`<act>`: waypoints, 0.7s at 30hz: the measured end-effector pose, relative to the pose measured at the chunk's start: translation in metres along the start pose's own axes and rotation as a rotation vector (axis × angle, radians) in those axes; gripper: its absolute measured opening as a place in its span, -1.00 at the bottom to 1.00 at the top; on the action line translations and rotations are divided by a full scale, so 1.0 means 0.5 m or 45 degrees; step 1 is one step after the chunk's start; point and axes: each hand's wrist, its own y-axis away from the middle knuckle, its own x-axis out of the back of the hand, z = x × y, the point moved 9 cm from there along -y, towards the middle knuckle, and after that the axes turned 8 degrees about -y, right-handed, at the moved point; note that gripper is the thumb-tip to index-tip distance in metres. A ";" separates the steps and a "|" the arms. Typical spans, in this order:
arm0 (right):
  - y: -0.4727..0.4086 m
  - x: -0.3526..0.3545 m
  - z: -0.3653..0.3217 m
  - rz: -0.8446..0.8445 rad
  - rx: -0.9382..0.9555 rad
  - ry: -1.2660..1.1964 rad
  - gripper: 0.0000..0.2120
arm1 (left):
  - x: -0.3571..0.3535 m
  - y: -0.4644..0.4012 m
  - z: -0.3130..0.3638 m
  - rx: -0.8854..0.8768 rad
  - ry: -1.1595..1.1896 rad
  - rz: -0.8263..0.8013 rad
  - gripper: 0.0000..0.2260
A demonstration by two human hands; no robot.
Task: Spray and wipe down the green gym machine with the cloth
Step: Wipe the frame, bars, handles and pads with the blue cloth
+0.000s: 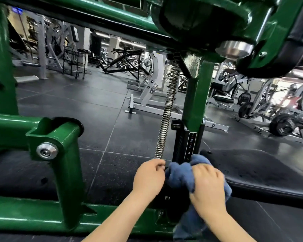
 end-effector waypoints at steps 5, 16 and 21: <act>-0.065 0.098 0.165 0.406 -0.706 -0.957 -0.74 | -0.073 0.000 0.078 -0.080 0.251 -0.175 -0.53; -0.033 -0.074 0.126 -0.089 -0.633 -1.334 -0.76 | -0.124 -0.020 0.031 0.036 0.250 -0.095 -0.82; -0.014 -0.082 0.123 -0.145 -0.565 -1.206 -0.73 | -0.127 -0.028 0.010 0.118 0.349 0.010 -0.87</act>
